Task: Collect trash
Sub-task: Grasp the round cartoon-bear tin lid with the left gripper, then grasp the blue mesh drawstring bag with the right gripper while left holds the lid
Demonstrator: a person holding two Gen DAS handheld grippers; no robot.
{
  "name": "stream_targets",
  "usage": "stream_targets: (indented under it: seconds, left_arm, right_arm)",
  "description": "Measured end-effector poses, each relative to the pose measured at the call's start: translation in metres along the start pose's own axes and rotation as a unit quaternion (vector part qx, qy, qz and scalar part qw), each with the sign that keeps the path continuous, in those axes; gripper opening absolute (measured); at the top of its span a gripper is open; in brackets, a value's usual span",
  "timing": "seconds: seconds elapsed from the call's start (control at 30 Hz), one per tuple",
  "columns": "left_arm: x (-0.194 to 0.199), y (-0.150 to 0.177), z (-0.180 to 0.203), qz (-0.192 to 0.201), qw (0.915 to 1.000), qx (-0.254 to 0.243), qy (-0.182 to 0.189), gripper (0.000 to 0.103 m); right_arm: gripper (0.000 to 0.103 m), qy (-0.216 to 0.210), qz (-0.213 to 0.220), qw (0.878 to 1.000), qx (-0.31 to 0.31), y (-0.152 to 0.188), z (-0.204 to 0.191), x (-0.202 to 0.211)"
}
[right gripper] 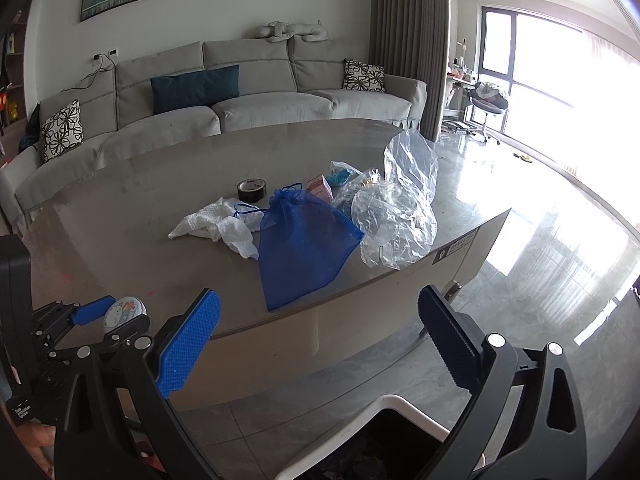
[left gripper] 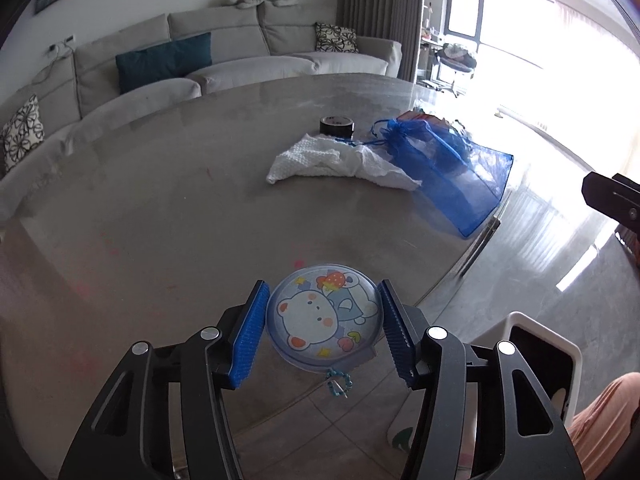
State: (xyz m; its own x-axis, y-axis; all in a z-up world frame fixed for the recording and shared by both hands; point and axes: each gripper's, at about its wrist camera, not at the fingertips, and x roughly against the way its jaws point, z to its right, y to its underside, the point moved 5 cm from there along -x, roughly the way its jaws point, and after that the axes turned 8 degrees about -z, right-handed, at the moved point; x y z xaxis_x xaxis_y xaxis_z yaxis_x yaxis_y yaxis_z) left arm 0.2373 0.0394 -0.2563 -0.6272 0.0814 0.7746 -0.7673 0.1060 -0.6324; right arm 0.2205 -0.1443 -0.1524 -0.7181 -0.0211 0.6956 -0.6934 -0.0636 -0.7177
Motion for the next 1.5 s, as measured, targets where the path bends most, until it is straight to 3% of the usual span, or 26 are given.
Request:
stream_targets:
  seconds: [0.3, 0.57, 0.6, 0.63, 0.67, 0.7, 0.83, 0.97, 1.17, 1.3, 1.5]
  left_arm:
    - [0.042, -0.04, 0.005, 0.057, 0.9982, -0.016, -0.01, 0.054]
    - [0.033, -0.049, -0.001, 0.049, 0.9987, -0.006, -0.016, 0.055]
    - [0.032, -0.048, -0.002, 0.048, 0.9987, -0.006, -0.018, 0.055]
    - [0.032, -0.047, -0.002, 0.046, 0.9987, -0.006, -0.019, 0.055]
    - [0.031, -0.046, -0.002, 0.044, 0.9988, -0.006, -0.02, 0.055]
    - [0.03, -0.046, -0.003, 0.042, 0.9989, -0.006, -0.021, 0.055]
    - [0.031, -0.045, -0.004, 0.039, 0.9991, -0.001, -0.018, 0.055]
    - [0.04, -0.043, 0.001, 0.048, 0.9986, -0.008, -0.021, 0.055]
    - [0.064, -0.043, 0.027, 0.064, 0.9978, -0.011, 0.014, 0.055]
    - [0.078, -0.038, 0.057, 0.073, 0.996, -0.031, 0.042, 0.055]
    - [0.086, -0.018, 0.117, 0.064, 0.991, -0.074, 0.091, 0.055]
  right_arm:
    - [0.098, -0.004, 0.009, 1.0, 0.01, -0.017, -0.003, -0.052]
    - [0.097, 0.002, -0.044, 0.997, 0.059, -0.016, -0.023, -0.139]
    - [0.087, -0.003, -0.049, 0.997, 0.06, -0.014, -0.024, -0.144]
    - [0.057, -0.024, -0.042, 0.998, 0.047, -0.014, -0.022, -0.144]
    - [0.044, -0.058, -0.049, 0.997, 0.033, -0.014, -0.02, -0.144]
    - [0.0, -0.044, -0.051, 0.997, 0.027, -0.016, -0.017, -0.144]
    - [0.002, -0.052, -0.049, 0.997, 0.03, -0.017, -0.013, -0.132]
    - [0.001, -0.054, 0.006, 0.998, 0.045, -0.023, -0.012, -0.069]
    - [0.001, -0.053, 0.058, 0.996, 0.044, -0.018, 0.005, 0.021]
    - [0.001, -0.038, 0.073, 0.996, 0.021, -0.001, 0.026, 0.065]
    - [0.002, 0.033, 0.066, 0.997, -0.022, 0.039, 0.065, 0.103]
